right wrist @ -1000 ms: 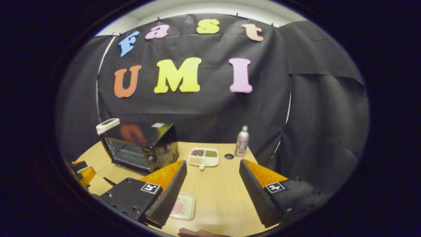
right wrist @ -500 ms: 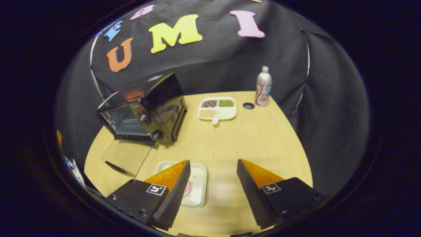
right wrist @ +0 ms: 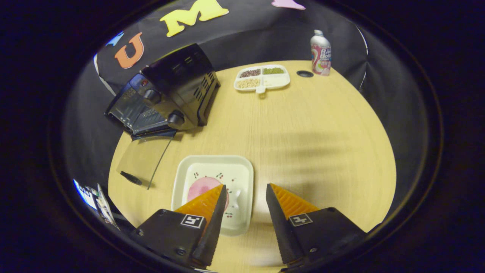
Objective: Open the electric oven with the left hand, put the food in, and close the electric oven.
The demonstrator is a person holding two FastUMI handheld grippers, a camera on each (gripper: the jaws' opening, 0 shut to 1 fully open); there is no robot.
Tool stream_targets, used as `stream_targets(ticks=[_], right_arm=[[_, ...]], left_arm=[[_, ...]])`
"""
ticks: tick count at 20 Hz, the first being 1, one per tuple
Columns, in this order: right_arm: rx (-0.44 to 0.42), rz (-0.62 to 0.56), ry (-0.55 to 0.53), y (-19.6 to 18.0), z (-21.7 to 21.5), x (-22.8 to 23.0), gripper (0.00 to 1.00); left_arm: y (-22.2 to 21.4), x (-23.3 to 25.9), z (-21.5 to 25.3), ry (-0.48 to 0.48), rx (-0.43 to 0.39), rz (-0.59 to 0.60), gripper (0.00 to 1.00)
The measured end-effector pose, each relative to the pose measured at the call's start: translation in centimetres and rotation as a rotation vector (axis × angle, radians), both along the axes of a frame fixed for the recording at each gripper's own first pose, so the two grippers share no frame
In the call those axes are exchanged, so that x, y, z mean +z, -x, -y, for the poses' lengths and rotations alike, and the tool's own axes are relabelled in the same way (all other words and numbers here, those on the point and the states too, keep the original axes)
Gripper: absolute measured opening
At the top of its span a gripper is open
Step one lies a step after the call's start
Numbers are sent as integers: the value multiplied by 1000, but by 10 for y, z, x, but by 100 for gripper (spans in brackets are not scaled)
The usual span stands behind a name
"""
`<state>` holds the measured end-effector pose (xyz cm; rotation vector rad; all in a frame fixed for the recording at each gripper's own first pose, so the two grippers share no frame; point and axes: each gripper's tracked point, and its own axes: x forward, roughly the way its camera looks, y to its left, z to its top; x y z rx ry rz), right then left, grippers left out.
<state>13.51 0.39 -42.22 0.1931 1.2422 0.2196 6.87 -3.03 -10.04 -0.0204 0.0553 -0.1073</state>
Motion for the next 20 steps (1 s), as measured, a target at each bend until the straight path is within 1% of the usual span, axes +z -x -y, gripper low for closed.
stream_targets(ticks=[2, 4, 5, 6, 7, 9, 10, 14, 15, 16, 19, 20], right_arm=[[12, -38, -11, 4, -2, -9, 53], [18, -64, -9, 4, 1, -18, 35], [13, -54, -8, 0, 3, -20, 17], [13, -65, -25, 2, 3, -19, 5], [6, -74, -49, 1, 4, -17, 1], [-37, -97, -110, 1, 5, -17, 1], [-54, -111, -136, 2, 5, -16, 4], [-92, -180, -240, 16, 1, -13, 4], [-99, -182, -249, 18, 1, -12, 2], [-99, -176, -253, 19, 3, -9, 4], [-100, -143, -243, 22, 9, 4, 4], [-103, -136, -242, 22, 11, 8, 0]], left_arm=[[2, -2, 2, -9, -5, -4, 95], [4, -2, 3, -17, -8, -6, 95], [5, -3, 3, -22, -7, -7, 95], [4, -4, 2, -27, -2, -8, 95], [5, -3, 1, -31, 4, -6, 95], [7, -4, 0, -29, 8, -10, 95], [9, -4, 1, -24, 7, -17, 95], [13, -2, -5, -24, 17, -22, 95], [14, -2, -6, -22, 18, -22, 95], [16, -3, -6, -19, 18, -25, 95], [19, -6, -8, -14, 16, -34, 95], [20, -5, -11, -15, 17, -34, 95]])
